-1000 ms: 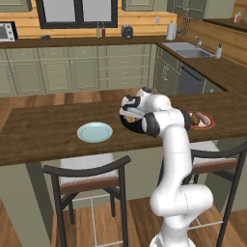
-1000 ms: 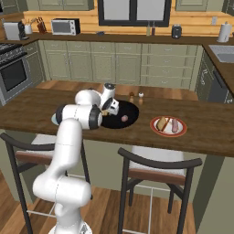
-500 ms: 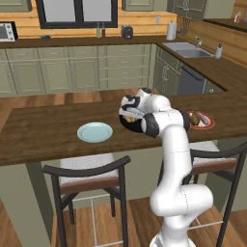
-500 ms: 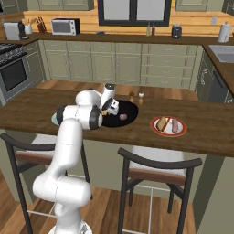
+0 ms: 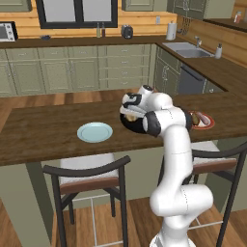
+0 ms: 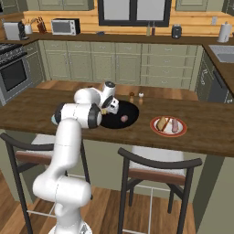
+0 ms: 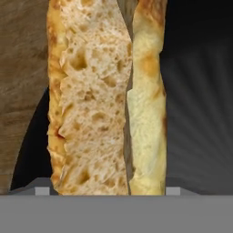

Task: Place one bun and one sausage from the bowl on each plate.

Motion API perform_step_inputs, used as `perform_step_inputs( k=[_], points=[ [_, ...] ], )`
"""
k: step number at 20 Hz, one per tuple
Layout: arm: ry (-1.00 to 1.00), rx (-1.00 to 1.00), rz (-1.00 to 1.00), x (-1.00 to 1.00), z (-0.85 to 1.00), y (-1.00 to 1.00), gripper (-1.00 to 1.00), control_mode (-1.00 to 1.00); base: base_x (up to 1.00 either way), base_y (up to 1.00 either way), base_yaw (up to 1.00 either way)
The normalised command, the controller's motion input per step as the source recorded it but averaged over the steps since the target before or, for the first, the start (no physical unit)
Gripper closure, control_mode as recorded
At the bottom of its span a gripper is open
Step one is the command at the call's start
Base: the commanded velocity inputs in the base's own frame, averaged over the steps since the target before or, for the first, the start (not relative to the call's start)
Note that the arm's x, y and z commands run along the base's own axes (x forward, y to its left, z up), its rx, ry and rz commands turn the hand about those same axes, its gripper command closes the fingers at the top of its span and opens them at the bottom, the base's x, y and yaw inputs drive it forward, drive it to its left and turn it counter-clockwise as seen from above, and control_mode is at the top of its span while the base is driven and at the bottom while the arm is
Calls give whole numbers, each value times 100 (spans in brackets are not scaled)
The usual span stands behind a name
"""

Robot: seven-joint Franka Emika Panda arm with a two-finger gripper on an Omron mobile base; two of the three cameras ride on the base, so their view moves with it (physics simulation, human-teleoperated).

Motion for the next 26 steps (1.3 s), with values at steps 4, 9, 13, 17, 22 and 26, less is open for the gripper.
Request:
perform_step_inputs(
  k=[4,9,13,17,22,26],
  points=[
    [-3,0,0,-100,54,0,100,-100,0,0,0],
    [0,0,0,-100,58,0,100,-100,0,0,0],
    [-2,0,0,-91,74,28,100,-100,0,0,0],
    [-1,0,7,-54,74,81,100,-100,0,0,0],
    [0,-1,11,-55,42,90,100,-100,0,0,0],
    [0,-5,19,-37,2,85,100,-100,0,0,0]
  ],
)
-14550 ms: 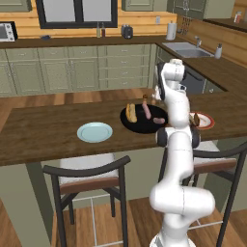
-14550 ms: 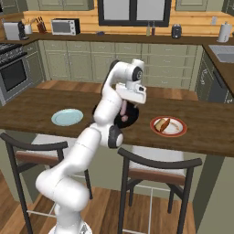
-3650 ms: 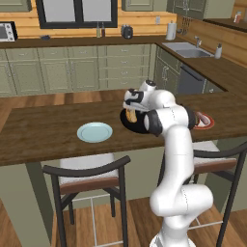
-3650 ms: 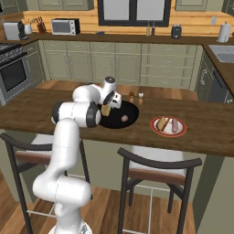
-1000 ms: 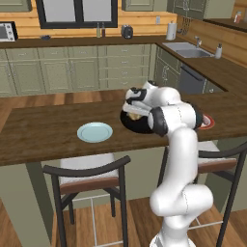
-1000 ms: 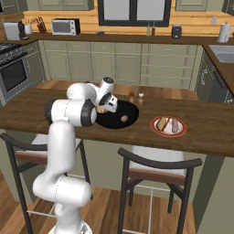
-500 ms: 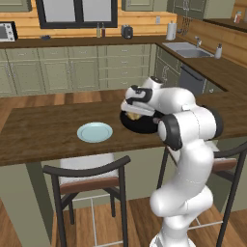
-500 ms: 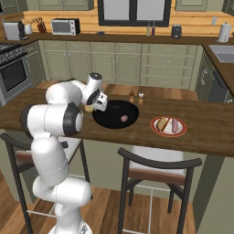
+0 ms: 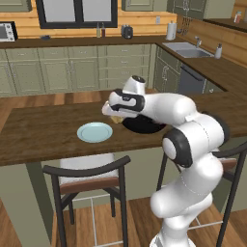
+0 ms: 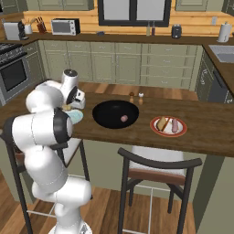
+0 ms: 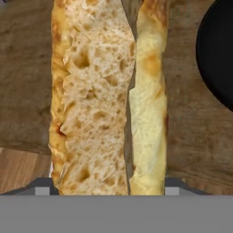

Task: Place one bun and one sausage from the bowl on each plate.

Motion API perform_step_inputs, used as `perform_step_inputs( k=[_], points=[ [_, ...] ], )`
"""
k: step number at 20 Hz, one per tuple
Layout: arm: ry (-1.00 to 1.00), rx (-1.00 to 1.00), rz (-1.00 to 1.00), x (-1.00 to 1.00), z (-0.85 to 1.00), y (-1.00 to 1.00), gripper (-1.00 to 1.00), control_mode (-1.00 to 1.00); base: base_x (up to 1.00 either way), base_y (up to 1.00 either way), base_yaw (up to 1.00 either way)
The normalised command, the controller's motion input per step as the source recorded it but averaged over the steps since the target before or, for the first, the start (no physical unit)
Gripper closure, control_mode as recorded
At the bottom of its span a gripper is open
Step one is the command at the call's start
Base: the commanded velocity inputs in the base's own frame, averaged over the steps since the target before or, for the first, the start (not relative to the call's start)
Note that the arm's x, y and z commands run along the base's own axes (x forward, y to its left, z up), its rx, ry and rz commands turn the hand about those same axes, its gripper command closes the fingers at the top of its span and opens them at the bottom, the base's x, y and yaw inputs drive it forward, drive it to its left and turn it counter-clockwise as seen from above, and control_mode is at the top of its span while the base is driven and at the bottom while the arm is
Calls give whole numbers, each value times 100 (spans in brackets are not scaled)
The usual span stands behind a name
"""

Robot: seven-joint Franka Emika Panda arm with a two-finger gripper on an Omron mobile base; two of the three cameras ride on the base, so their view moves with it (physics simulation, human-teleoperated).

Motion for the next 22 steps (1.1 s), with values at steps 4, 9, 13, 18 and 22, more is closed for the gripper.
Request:
perform_step_inputs(
  k=[4,9,13,18,22],
  points=[
    [0,-4,21,-13,0,70,100,-100,0,0,0],
    [0,-3,8,19,-11,34,100,-100,0,0,0],
    [0,-4,0,33,-39,15,100,-100,0,0,0],
    [0,-7,0,25,-65,19,100,-100,0,0,0],
    [0,-3,0,24,-42,14,100,-100,0,0,0]
  ],
)
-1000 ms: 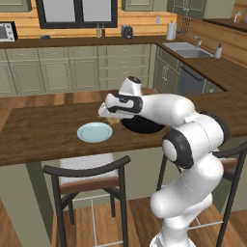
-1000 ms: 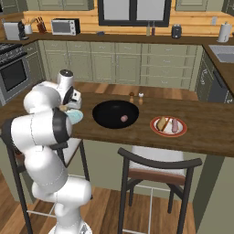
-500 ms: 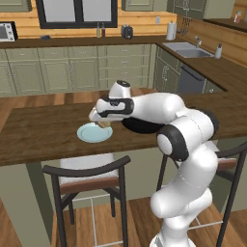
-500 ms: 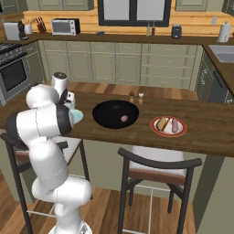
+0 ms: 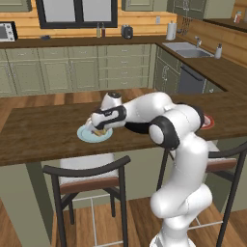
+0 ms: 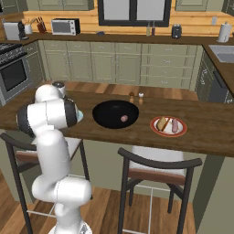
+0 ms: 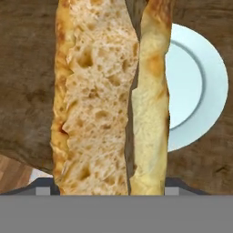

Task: Place one bun and one sausage from the bowl on each plate.

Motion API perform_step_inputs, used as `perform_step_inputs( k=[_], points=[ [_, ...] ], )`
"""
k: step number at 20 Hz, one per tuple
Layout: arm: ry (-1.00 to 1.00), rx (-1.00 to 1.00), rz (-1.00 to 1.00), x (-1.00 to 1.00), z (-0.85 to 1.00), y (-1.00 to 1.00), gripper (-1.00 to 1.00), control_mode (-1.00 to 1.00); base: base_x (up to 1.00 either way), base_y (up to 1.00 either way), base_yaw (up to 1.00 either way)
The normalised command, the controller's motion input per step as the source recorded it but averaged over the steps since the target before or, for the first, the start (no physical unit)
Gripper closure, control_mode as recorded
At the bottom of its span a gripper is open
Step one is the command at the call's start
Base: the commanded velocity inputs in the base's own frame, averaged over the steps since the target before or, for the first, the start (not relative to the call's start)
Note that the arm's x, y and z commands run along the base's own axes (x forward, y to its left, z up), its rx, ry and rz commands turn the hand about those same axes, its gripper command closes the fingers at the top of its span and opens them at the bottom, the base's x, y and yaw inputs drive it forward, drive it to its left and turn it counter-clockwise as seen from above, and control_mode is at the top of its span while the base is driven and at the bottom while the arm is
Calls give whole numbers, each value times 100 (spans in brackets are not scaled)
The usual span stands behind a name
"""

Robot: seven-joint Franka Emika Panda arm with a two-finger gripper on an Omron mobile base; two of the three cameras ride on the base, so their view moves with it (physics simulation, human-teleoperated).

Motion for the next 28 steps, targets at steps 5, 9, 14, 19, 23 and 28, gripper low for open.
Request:
perform_step_inputs(
  k=[5,9,14,19,23,28],
  points=[
    [0,0,0,31,-18,10,100,-100,0,0,0],
    [0,0,0,38,-35,8,100,-100,0,0,0],
    [0,0,0,26,-43,5,100,-100,0,0,0],
    [0,0,0,20,-28,2,100,-100,0,0,0],
    [0,0,0,25,-5,1,100,-100,0,0,0],
    [0,0,0,14,0,0,100,-100,0,0,0]
  ],
)
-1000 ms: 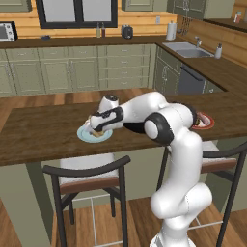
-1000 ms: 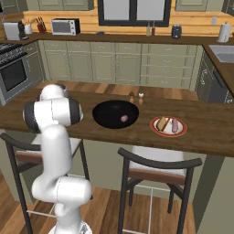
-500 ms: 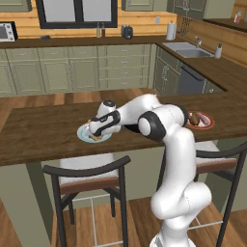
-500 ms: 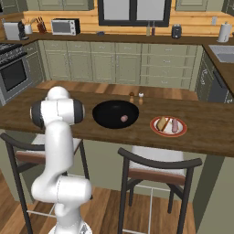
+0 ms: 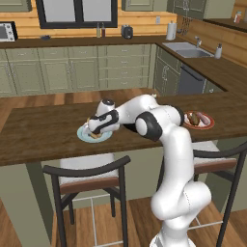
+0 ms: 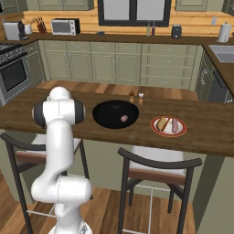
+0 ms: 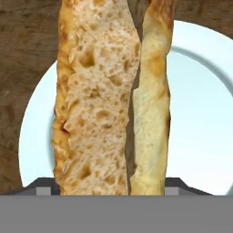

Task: Place one bun and one sausage from the bowl on each plate.

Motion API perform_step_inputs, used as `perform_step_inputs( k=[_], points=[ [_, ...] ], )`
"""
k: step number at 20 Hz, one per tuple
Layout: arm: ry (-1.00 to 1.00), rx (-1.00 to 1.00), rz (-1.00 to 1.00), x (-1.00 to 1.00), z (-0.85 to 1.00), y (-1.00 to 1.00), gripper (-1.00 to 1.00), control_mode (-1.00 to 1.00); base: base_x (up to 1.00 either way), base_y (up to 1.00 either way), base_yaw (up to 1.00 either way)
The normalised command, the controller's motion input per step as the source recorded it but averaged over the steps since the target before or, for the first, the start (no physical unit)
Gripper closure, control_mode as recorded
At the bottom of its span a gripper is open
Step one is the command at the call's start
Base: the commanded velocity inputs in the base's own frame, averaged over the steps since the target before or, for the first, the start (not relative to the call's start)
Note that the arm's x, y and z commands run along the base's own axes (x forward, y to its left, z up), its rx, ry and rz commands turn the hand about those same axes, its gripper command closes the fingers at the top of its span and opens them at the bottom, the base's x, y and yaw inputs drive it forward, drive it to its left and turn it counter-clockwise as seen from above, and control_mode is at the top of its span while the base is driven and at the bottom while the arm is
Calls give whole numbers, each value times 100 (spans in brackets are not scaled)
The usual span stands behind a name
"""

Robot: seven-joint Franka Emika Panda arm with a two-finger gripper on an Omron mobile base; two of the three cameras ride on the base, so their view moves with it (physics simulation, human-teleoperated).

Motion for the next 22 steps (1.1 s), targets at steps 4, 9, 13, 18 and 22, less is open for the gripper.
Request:
perform_step_inputs(
  k=[4,9,13,18,22],
  points=[
    [0,0,0,0,0,0,-100,-100,0,0,0],
    [0,0,0,0,0,0,-100,-100,0,0,0],
    [0,0,0,0,1,0,-100,-100,0,0,0],
    [0,0,0,-1,17,-1,-100,-100,0,0,0],
    [0,0,0,-26,61,-23,-100,-100,0,0,0]
  ],
)
